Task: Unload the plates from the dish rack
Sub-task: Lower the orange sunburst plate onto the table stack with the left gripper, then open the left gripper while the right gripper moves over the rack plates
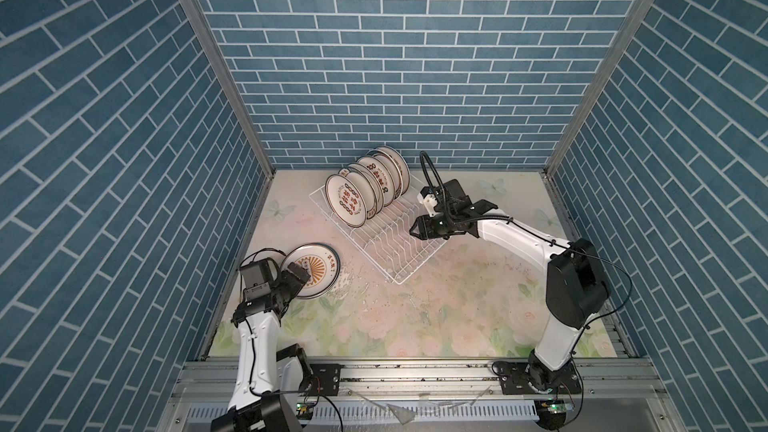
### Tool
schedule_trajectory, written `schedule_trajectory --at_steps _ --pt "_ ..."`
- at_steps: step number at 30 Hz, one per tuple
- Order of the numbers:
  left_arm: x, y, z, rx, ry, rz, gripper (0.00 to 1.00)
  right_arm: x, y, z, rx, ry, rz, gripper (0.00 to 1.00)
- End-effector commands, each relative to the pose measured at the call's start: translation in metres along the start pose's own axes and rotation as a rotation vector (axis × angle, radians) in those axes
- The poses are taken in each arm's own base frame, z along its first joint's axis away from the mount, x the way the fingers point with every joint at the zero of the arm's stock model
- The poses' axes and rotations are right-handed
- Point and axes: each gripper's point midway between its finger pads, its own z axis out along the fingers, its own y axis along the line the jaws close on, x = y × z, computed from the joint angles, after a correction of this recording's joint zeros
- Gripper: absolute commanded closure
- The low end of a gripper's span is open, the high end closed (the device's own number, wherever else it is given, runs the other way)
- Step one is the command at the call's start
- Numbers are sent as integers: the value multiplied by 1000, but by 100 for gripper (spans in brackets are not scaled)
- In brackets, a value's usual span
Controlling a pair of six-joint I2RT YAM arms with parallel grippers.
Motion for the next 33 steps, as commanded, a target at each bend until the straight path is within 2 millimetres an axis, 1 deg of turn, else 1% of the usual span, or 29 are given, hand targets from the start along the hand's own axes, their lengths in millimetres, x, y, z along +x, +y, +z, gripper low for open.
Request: schedule_trajectory --at_steps 1,6,10,13,15,20,23,27,33 --pt "-6 -7 -1 14 -10 27 1 4 -18 0 118 39 -11 50" --pt "-7 -6 -2 12 -17 30 1 25 -35 -5 198 71 11 51" --pt "-7 -7 0 14 -17 33 1 40 -45 -11 240 91 26 51" --pt "-7 -6 3 12 -11 39 1 50 -52 -11 265 121 30 51" --pt "-8 -8 4 14 -6 43 1 56 -57 -11 287 151 23 51" --pt "-7 -9 9 18 16 42 1 65 -77 -21 387 197 13 51" --pt "-7 -9 10 21 12 42 1 71 -86 -21 404 213 35 50" --pt "-8 -12 10 25 15 51 1 85 -105 -24 464 240 69 51" --pt "-5 -19 11 40 24 70 1 102 -135 -40 545 250 136 50"
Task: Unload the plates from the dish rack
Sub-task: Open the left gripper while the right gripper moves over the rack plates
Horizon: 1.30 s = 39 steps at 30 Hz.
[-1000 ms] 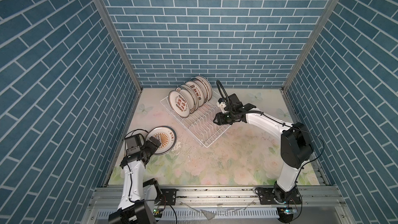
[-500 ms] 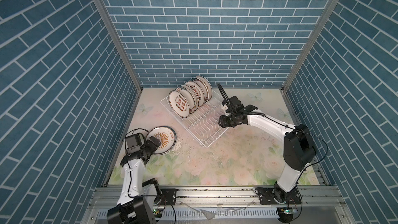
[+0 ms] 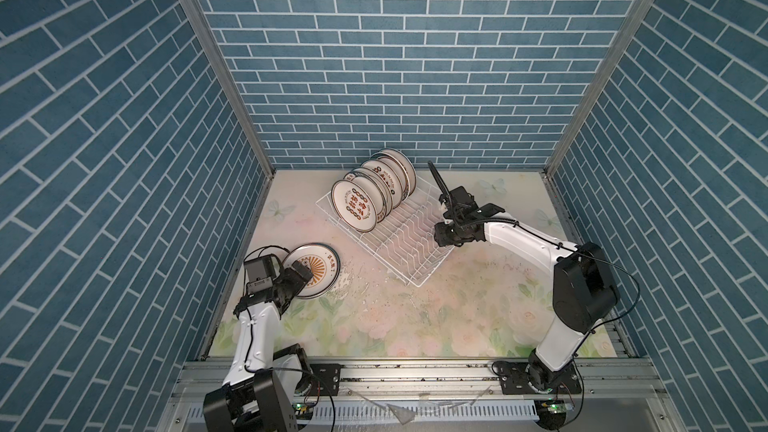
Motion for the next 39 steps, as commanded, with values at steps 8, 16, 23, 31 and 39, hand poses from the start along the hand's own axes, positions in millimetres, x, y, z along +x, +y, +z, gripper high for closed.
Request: schedule_trajectory --at_steps 8,16,23,31,39 --pt "-6 -22 -4 56 -14 47 1 80 -99 1 256 230 161 50" --pt "-5 -25 1 61 1 52 1 65 -100 -9 209 166 189 50" --pt "-6 -28 1 61 5 63 0 18 -80 -46 108 -31 181 50" --pt "-9 -27 4 52 -2 67 1 -25 -36 -84 -120 -236 101 50" --pt "-8 -20 12 21 8 65 1 -39 23 -91 -154 -246 -102 50"
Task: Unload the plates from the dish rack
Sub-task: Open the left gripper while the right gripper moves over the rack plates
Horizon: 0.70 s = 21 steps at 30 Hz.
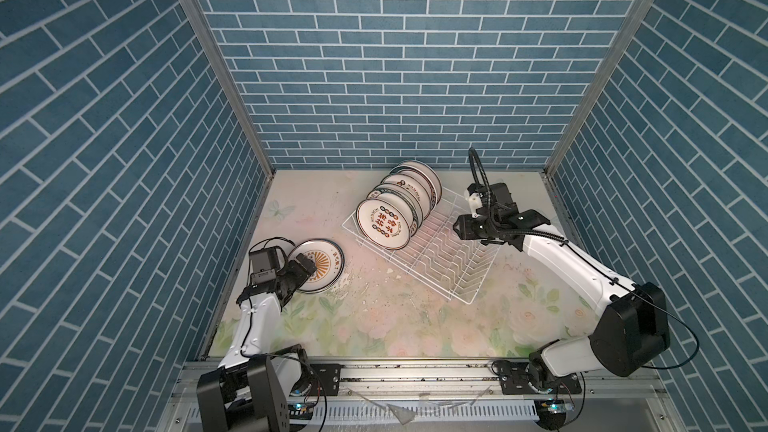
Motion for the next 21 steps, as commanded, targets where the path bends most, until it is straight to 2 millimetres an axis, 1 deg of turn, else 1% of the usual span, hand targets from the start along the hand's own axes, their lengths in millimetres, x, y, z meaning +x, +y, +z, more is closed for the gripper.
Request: schedule_trajectory --at_steps 1,4,8,12,15,21 --pt "1 0 3 -6 6 12 1 -23 37 -4 -46 -38 -140 50" --pt "-1 -1 5 -3 6 15 1 -33 64 -3 -85 -62 -196 51" --pt "-2 -2 9 3 11 16 1 -44 88 1 -131 -82 -244 51" --pt "-1 -5 15 13 14 19 1 -53 104 10 -143 -80 -281 52" --pt "-2 -6 20 22 10 15 1 -56 114 16 -153 -73 -305 52" --pt "-4 -16 29 36 12 28 1 -55 122 31 -145 -39 -327 53"
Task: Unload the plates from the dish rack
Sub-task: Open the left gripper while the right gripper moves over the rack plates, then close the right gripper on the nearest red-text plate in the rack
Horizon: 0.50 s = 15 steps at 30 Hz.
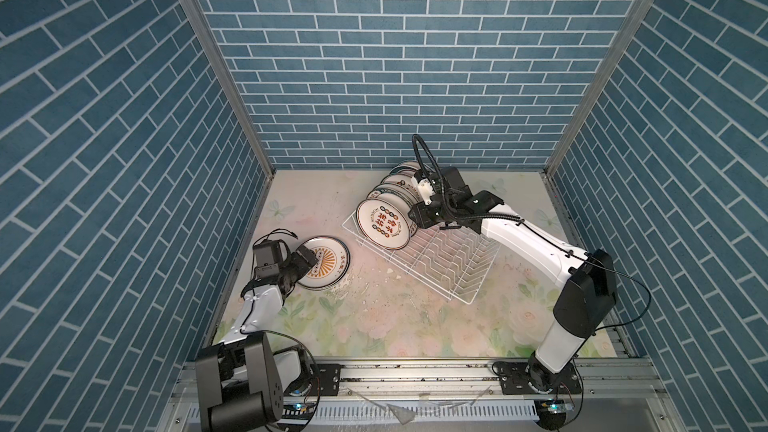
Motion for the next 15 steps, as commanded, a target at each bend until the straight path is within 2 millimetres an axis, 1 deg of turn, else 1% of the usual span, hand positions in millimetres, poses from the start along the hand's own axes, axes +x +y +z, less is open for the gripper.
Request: schedule_trajectory --at_steps 1,4,7,12,15 --pt "16 0 8 -8 68 -20 1 -5 6 3 1 17 -59 53" --pt "17 -7 11 -5 73 -4 1 -5 10 8 -2 26 -72 53" --pt "18 -11 12 -3 75 9 1 -8 12 8 -5 17 -76 52" --pt "18 -8 9 -24 72 25 1 -8 19 12 -30 22 -79 52" --pt "16 -6 3 -45 62 35 1 -6 24 19 -42 36 -82 53"
